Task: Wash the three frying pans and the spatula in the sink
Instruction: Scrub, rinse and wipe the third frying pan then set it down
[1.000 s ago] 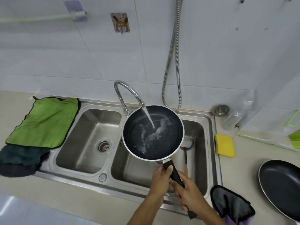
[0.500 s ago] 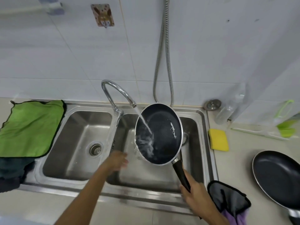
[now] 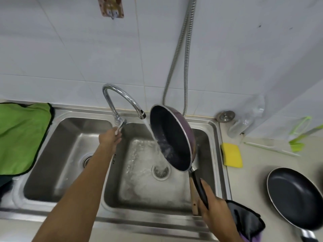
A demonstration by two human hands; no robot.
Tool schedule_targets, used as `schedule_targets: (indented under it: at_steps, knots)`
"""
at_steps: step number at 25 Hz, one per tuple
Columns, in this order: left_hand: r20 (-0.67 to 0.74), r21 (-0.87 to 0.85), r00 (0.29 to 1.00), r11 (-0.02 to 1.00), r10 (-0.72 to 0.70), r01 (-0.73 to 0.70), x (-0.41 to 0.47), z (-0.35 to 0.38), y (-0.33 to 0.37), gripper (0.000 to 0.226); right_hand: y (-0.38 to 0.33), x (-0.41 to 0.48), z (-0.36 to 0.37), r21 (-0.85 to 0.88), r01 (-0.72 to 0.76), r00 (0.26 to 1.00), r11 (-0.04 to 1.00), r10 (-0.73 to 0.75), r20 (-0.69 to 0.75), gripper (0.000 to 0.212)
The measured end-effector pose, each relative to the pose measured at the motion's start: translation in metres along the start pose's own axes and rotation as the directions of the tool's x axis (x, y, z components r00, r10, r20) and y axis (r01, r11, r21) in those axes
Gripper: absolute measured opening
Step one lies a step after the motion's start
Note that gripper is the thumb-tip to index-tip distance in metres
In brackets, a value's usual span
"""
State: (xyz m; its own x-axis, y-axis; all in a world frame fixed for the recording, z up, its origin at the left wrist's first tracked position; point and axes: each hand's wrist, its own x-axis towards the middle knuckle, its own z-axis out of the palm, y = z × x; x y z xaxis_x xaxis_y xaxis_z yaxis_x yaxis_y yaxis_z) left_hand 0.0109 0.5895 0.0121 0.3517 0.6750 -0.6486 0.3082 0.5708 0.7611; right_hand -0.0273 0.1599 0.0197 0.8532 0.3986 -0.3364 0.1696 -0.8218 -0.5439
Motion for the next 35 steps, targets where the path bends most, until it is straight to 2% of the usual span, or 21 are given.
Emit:
schedule_targets:
  at_steps: [2,4,7,10,11,14,17,20,24,27,29,31,33,35]
  knots:
    - [-0.028,-0.062,0.997,0.996,0.067,-0.068,-0.005,0.009,0.017,0.006,-0.001,0.002,0.001,-0.025,-0.017,0.999,1.000,0.017,-0.029,0.074]
    - [0.029,-0.066,0.994,0.992,0.107,-0.105,-0.008,0.021,0.034,0.017,-0.001,0.005,0.000,-0.031,-0.039,0.997,0.999,0.037,-0.072,0.071]
    - [0.155,0.009,0.978,0.989,0.142,-0.145,-0.009,0.032,0.045,0.029,0.000,0.004,0.000,-0.060,0.022,0.989,0.998,-0.031,-0.147,0.073]
    - [0.201,0.006,0.968,0.988,0.147,-0.151,-0.007,0.021,0.035,0.013,0.001,0.002,-0.005,-0.102,0.065,0.980,0.993,-0.083,-0.179,0.077]
    - [0.233,0.014,0.962,0.989,0.143,-0.150,-0.009,0.014,0.027,0.019,0.001,0.002,-0.007,-0.115,0.076,0.978,0.990,-0.097,-0.184,0.078]
    - [0.273,0.021,0.957,0.994,0.099,-0.109,-0.039,-0.008,-0.015,0.035,-0.002,-0.005,-0.010,-0.125,0.096,0.967,0.988,-0.122,-0.224,0.078]
    - [0.305,0.058,0.952,0.998,0.008,-0.027,-0.081,-0.021,-0.081,0.025,-0.010,-0.016,-0.005,-0.115,0.060,0.973,0.992,-0.084,-0.217,0.072]
    - [0.345,0.153,0.932,0.986,-0.111,0.060,-0.131,-0.017,-0.133,0.020,-0.008,-0.018,0.002,-0.169,0.052,0.988,0.984,-0.076,-0.137,0.071]
    - [0.470,0.216,0.872,0.976,-0.138,0.038,-0.180,-0.002,-0.151,0.022,-0.004,-0.029,-0.005,-0.282,0.065,0.989,0.957,-0.101,-0.113,0.075]
    - [0.480,0.191,0.866,0.980,-0.141,0.054,-0.193,0.004,-0.158,0.033,-0.004,-0.044,-0.001,-0.321,0.055,0.972,0.946,-0.124,-0.199,0.088]
    - [0.479,0.227,0.863,0.972,-0.161,0.055,-0.203,0.009,-0.164,0.031,-0.007,-0.046,0.000,-0.281,0.076,0.970,0.957,-0.136,-0.201,0.081]
    - [0.493,0.278,0.849,0.959,-0.188,0.051,-0.216,0.015,-0.174,0.030,-0.007,-0.046,-0.001,-0.234,0.090,0.988,0.968,-0.117,-0.105,0.068]
    - [0.528,0.356,0.821,0.934,-0.219,0.020,-0.233,0.025,-0.184,0.032,-0.009,-0.053,0.000,-0.075,0.113,0.994,0.991,-0.113,0.005,0.063]
    - [0.574,0.370,0.776,0.928,-0.262,0.040,-0.245,0.035,-0.193,0.041,-0.020,-0.060,-0.001,0.095,0.113,0.992,0.989,-0.118,0.046,0.056]
